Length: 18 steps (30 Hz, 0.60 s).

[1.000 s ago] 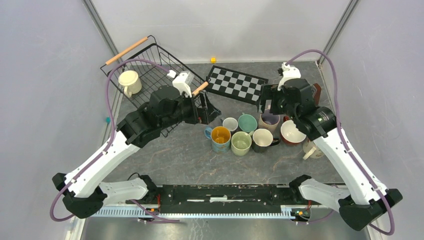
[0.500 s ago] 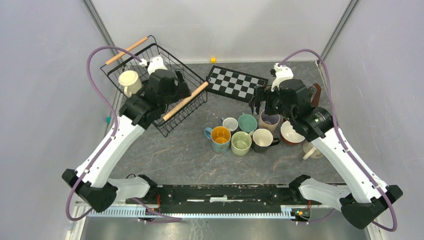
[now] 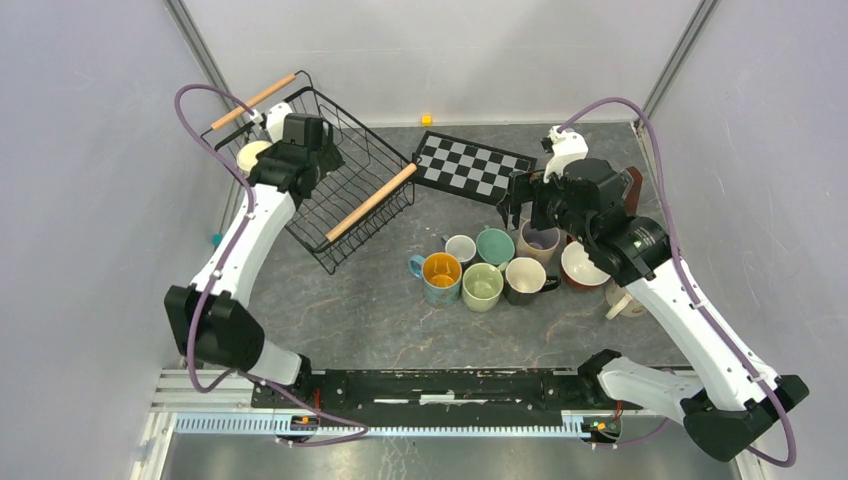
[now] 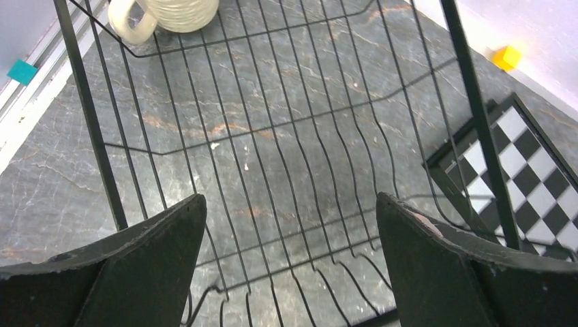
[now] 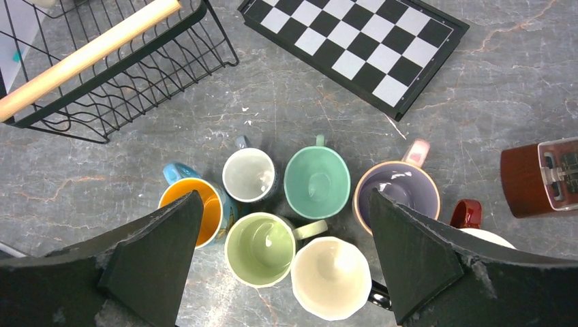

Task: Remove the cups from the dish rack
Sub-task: Adjust the dish rack at the center of the board.

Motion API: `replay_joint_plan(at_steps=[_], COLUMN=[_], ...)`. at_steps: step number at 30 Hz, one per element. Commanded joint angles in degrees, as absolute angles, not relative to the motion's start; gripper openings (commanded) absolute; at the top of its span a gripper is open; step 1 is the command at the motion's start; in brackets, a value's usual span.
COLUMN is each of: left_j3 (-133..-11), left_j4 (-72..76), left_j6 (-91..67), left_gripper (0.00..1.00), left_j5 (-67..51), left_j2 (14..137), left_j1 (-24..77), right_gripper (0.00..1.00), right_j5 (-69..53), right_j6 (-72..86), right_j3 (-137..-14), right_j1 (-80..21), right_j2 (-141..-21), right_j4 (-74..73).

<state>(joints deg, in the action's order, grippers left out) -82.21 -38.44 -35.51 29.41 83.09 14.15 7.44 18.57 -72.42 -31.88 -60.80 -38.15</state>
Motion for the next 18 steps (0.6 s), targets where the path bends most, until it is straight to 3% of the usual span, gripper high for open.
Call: replay_joint_plan(at_steps=[1, 18], left_j3=[-83.1, -91.6], left_j4=[-31.4, -26.4], left_j6=[-32.2, -29.9], left_gripper=[1.0, 1.0], left_j5=[27.1, 20.3], left_j2=[86.9, 101.8], left_j1=[9.1, 0.5], right_gripper=[0.98, 0.98], right_j5=[6.4, 4.6], right_j6=[17.6, 17.5], right_j3=[-73.3, -71.4], right_j1=[-32.2, -32.2], right_j2=[-59.2, -59.0], right_j4=[-36.3, -35.0])
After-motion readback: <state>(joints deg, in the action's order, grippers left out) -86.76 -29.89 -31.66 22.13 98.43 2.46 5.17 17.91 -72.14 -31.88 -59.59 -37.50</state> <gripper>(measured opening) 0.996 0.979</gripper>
